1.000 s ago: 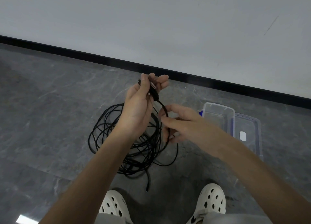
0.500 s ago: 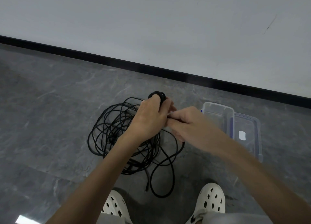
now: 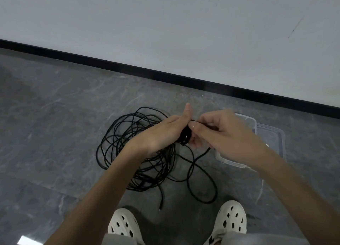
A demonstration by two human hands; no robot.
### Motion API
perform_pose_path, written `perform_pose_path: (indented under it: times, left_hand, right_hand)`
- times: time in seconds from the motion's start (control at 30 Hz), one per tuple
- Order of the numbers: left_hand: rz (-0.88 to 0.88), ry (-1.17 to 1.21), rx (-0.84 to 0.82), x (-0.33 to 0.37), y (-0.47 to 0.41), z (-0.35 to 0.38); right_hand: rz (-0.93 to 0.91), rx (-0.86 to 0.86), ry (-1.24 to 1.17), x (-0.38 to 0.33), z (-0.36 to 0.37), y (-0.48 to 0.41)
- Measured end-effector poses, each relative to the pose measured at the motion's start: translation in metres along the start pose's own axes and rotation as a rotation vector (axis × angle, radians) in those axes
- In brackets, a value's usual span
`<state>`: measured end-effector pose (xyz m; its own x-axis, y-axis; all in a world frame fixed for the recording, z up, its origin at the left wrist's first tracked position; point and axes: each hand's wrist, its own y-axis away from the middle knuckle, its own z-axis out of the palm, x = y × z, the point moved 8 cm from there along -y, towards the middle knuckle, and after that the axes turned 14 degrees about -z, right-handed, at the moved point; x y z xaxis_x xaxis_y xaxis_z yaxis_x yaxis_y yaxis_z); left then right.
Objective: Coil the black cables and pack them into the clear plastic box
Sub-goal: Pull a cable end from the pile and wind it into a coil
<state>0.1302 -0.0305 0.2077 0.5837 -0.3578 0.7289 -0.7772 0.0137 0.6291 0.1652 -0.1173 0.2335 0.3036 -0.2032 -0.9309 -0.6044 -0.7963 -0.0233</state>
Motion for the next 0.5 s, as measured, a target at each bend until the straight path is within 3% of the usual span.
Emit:
perform_pose_path:
  times: [0.17, 0.5]
  left_hand:
    - [0.049, -0.004, -0.157, 0.0, 0.004, 0.011]
    - [0.235, 0.275, -0.528, 0.014, 0.021, 0.028]
  right_hand:
    - [-0.051, 0.011, -0.075, -0.007, -0.009, -0.001]
    - [-0.04, 0.074, -0.253, -0.008, -0.021, -0.006]
